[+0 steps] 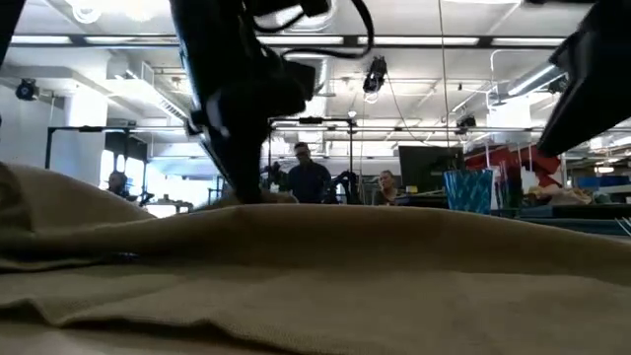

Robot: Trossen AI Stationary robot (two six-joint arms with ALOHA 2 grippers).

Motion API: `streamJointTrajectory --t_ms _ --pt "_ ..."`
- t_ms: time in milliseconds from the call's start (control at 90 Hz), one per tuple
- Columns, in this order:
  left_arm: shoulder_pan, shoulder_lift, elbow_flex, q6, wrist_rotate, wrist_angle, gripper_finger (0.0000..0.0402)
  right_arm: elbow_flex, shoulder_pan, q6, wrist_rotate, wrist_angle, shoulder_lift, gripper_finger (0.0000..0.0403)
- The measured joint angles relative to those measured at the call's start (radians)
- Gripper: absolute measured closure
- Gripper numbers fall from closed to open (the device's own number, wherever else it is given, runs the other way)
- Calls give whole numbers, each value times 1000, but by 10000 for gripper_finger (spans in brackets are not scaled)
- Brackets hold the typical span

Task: Set table place
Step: Fold the brown table napkin

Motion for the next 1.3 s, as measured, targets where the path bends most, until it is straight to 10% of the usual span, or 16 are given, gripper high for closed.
streamJointTrajectory --t_ms 311,700,1011,1300 --pt "-6 -60 64 -5 -53 -278 401 -127 -368 -426 -62 224 -173 401" --pt "-3 -65 62 -2 -134 -285 402 -284 -848 -809 -720 445 -296 352" --pt "10 -64 48 28 -142 -283 402 -275 -923 -979 -710 499 -218 187" --pt "26 -64 9 28 -142 -284 402 -275 -1022 -1069 -748 539 -108 202"
